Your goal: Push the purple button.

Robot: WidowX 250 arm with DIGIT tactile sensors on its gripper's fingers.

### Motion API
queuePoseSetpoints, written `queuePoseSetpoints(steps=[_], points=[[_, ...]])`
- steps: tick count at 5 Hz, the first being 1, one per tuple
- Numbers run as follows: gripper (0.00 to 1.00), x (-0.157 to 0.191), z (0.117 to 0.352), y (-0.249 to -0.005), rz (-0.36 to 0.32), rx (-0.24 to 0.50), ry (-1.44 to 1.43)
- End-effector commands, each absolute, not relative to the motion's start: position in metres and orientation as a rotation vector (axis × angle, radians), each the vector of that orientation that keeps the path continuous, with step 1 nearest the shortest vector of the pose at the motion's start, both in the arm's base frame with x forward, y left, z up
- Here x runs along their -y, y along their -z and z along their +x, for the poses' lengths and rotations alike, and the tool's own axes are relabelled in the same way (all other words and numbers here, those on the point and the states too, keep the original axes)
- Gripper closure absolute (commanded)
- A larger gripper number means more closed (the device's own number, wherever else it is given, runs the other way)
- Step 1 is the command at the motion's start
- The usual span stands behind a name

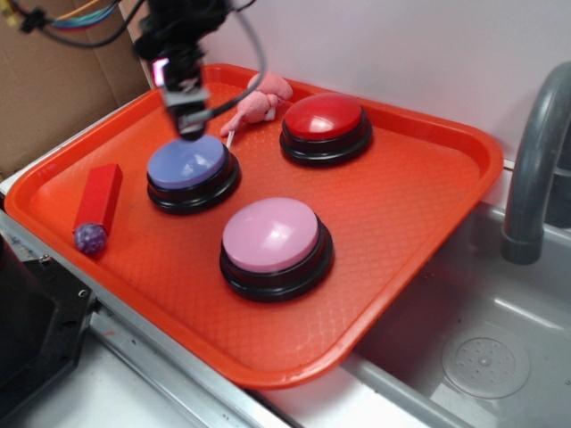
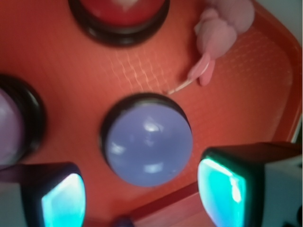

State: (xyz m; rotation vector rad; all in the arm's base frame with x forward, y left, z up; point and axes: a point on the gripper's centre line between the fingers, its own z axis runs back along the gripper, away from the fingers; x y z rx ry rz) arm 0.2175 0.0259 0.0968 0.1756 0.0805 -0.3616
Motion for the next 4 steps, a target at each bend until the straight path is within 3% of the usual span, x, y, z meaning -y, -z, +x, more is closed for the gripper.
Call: queuePoseSetpoints(steps=[1, 3, 4], points=[[0.0, -0.023, 0.219, -0.086, 0.119, 0.119, 0.407], [0.0, -0.023, 0.236, -0.05, 0.101, 0.016, 0.418], [0.0, -0.025, 0.237, -0.044, 0.111, -0.013, 0.423]])
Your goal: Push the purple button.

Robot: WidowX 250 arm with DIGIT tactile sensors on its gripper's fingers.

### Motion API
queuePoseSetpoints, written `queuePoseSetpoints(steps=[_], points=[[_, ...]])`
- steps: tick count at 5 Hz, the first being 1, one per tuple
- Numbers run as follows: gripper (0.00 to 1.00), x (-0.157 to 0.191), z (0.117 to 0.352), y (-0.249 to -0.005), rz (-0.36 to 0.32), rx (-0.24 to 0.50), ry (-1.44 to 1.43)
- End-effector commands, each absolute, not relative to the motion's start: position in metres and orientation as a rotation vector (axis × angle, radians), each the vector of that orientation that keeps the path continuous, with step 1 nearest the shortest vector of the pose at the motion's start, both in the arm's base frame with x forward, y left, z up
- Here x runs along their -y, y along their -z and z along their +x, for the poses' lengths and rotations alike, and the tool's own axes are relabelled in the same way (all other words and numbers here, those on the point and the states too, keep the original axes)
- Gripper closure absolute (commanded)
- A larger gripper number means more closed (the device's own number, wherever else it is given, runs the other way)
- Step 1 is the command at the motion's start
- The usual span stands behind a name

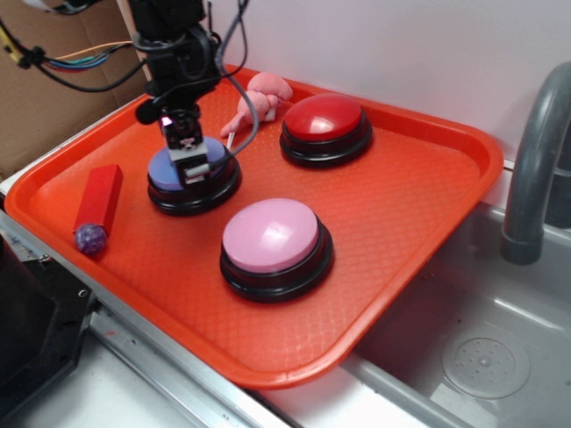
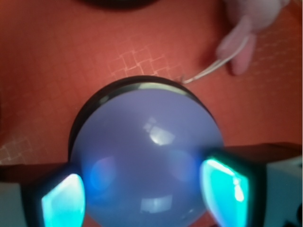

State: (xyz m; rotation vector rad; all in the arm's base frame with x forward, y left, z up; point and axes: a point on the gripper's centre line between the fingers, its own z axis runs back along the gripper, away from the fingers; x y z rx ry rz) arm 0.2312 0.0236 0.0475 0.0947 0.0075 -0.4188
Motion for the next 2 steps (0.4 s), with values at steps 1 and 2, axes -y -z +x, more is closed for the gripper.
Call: queuePoseSetpoints(steps=[1, 2], points=[[0.0, -0.026, 0.233, -0.056, 0.116, 0.0, 0.42], [0.0, -0.029, 0.223, -0.091, 0.108, 0.034, 0.426]])
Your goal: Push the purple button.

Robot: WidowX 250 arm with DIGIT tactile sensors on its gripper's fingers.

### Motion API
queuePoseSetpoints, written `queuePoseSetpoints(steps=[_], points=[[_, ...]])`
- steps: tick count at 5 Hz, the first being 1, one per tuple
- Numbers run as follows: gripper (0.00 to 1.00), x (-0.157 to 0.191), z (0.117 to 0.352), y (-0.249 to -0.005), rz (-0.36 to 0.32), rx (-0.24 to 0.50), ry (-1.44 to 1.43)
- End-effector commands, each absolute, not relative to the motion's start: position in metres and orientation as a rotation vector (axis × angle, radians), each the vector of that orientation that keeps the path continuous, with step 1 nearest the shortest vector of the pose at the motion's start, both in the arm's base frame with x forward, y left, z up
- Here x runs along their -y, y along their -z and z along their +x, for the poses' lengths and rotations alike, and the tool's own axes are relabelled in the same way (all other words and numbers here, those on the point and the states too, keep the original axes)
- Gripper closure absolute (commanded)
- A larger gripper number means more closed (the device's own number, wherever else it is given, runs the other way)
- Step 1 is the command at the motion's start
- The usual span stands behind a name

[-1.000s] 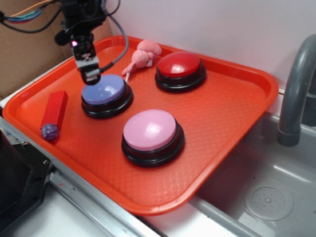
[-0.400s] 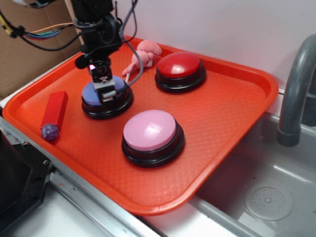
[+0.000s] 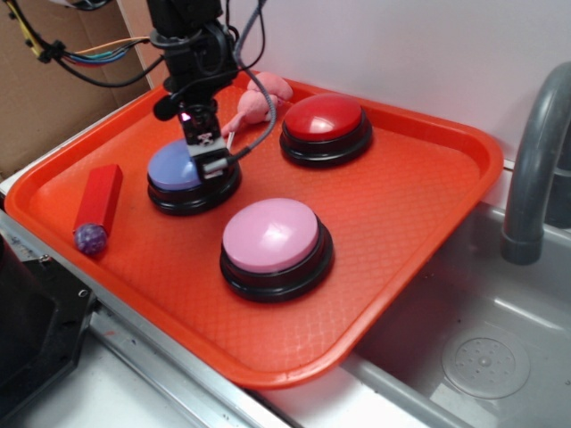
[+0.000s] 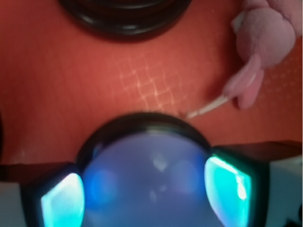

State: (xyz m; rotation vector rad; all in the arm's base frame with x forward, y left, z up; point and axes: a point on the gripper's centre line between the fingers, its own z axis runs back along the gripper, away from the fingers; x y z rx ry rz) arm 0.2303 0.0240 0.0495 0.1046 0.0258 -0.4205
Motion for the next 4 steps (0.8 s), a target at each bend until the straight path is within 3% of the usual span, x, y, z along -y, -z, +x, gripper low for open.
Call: queuePoseSetpoints(steps=[1, 4], points=[[0.0, -0.033, 0.216, -0.11, 0.112, 0.043, 0.415], [0.0, -0.045, 0.206, -0.137, 0.094, 0.049, 0.397]])
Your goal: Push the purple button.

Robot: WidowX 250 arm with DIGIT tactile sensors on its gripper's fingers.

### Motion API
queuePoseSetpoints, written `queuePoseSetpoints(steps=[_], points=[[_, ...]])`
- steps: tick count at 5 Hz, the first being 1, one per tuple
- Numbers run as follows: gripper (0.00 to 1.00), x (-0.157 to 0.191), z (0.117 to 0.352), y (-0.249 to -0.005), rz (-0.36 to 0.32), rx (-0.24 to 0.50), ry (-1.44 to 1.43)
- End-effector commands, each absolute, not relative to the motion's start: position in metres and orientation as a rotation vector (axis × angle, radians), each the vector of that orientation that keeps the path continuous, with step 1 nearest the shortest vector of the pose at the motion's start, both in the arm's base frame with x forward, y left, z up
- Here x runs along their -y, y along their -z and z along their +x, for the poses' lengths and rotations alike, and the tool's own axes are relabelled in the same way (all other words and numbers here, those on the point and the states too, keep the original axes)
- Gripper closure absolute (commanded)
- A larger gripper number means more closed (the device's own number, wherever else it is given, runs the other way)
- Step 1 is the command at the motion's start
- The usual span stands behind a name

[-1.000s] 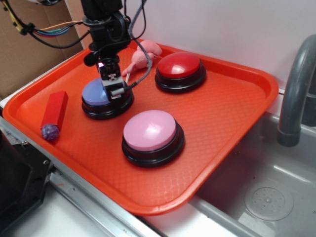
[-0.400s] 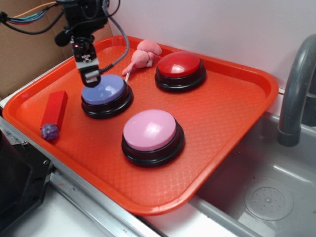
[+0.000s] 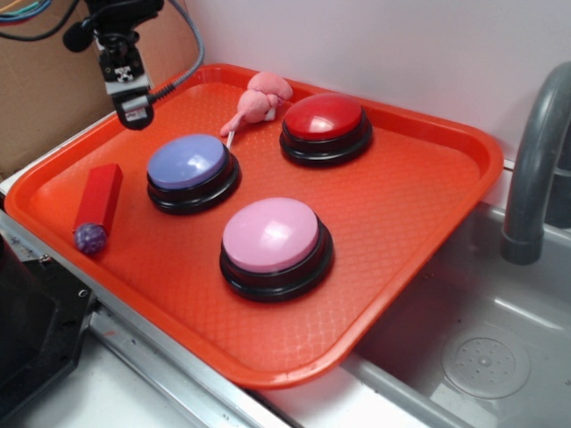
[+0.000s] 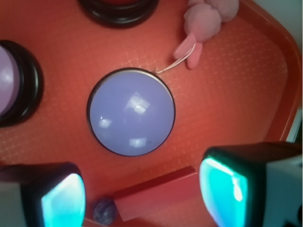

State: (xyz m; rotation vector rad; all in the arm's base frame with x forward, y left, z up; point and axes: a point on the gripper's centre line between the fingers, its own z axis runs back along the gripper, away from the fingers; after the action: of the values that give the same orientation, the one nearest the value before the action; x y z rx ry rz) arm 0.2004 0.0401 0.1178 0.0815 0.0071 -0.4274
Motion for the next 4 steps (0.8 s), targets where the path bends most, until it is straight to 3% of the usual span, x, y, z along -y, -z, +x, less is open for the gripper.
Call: queuePoseSetpoints(steps=[1, 2, 4], points=[[0.0, -0.05, 0.201, -0.145, 0.076, 0.052, 0.372], [0.0, -0.057, 0.202, -0.15, 0.066, 0.014, 0.313], [0.0, -0.058, 0.196, -0.167, 0.06, 0.017, 0.242]])
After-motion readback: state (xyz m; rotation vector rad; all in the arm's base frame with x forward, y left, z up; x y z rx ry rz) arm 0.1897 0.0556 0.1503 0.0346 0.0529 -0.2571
